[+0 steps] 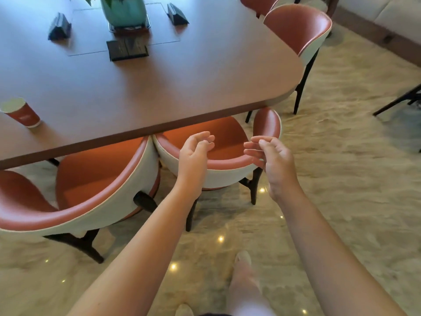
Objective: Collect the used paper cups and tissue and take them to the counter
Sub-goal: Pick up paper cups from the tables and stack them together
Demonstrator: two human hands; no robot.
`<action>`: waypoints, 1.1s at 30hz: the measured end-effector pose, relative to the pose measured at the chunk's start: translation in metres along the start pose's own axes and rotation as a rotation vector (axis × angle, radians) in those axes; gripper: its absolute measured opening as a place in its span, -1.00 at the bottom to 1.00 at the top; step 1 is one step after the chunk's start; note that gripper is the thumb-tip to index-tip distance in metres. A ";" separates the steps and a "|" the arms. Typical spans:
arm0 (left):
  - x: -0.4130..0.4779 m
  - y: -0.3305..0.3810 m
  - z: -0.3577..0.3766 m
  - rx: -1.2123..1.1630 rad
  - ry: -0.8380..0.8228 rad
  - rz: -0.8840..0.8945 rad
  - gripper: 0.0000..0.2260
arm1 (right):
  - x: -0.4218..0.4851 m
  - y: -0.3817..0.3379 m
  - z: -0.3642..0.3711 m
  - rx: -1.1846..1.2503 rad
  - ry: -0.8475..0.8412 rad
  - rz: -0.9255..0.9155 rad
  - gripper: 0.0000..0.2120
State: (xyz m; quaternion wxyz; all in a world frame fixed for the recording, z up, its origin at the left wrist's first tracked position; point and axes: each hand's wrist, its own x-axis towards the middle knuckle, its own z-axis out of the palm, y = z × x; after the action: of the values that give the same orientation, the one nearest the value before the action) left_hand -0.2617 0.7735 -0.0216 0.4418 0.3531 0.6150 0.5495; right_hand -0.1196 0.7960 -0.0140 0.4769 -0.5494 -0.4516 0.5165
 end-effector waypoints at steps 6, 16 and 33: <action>0.051 0.014 0.052 -0.039 0.117 -0.005 -0.81 | 0.080 -0.017 -0.008 -0.146 -0.152 -0.019 -0.79; 0.089 0.019 -0.012 -0.096 0.477 -0.036 -0.79 | 0.133 -0.020 0.078 -0.226 -0.479 -0.014 -0.79; 0.058 0.005 -0.281 -0.076 0.719 0.043 -0.79 | 0.027 -0.019 0.338 -0.153 -0.731 -0.076 -0.81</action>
State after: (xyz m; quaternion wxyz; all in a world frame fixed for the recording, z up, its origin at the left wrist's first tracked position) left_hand -0.5447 0.7257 -0.0238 0.1986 0.1333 0.7026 0.6702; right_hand -0.4551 0.8445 -0.0028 0.2608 -0.3455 -0.6494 0.6252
